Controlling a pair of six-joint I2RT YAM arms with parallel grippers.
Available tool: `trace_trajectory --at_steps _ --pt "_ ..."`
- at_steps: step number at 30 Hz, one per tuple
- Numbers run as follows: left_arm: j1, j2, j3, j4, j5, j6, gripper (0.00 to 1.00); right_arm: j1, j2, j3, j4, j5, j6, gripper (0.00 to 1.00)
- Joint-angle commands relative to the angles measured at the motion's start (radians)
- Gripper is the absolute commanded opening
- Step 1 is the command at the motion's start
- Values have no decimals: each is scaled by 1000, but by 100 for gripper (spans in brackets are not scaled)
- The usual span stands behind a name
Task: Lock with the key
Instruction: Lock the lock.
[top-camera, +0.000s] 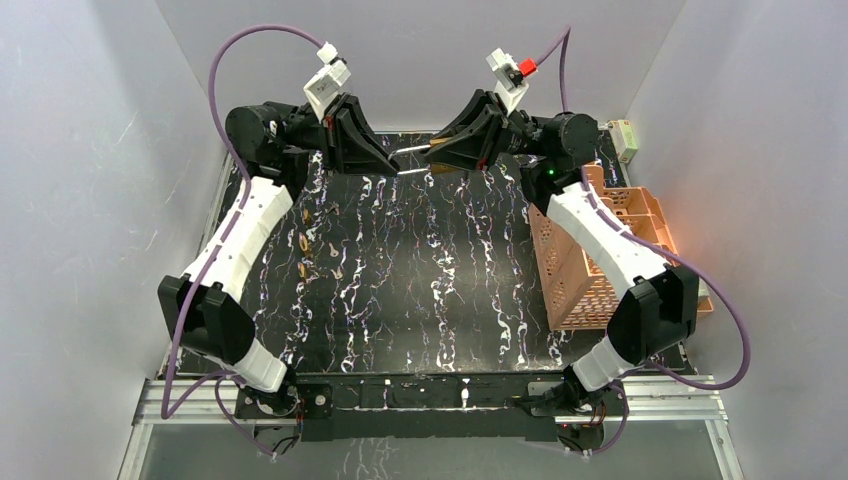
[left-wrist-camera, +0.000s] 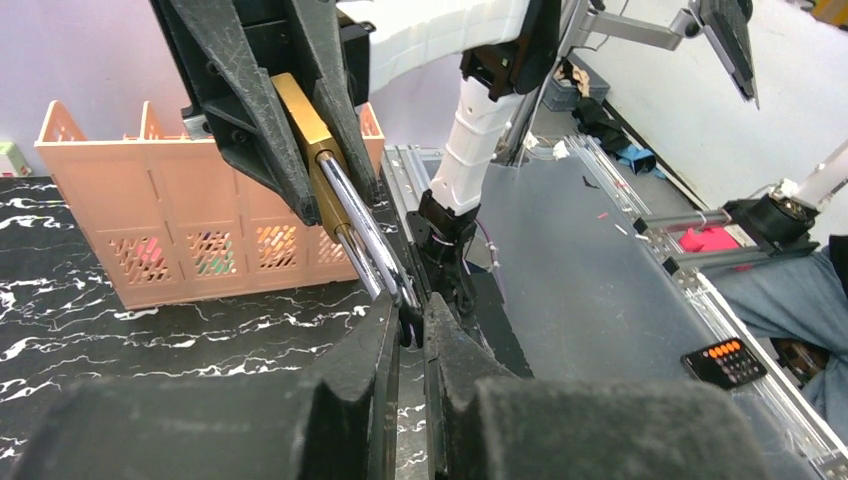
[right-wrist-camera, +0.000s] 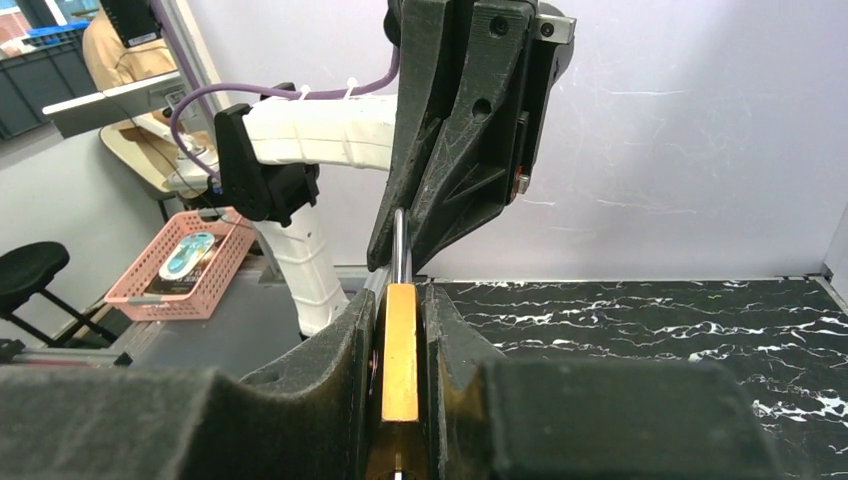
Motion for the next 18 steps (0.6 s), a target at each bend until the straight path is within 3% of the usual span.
trace_trajectory --at_steps 1,7,12,15,18 --pt "-125 77 -39 -39 -450 110 0 271 44 -6 17 252 -78 0" --pt "-119 32 -96 -127 -483 207 0 290 45 -2 -7 266 -102 0" --pt "-104 -51 -4 -666 -710 557 0 277 -116 -78 -283 377 -345 0" --pt "-103 -80 15 -741 -880 607 0 275 -194 -138 -365 453 -424 0" --pt "-103 -90 10 -729 -948 588 0 275 -228 -189 -373 482 -439 0"
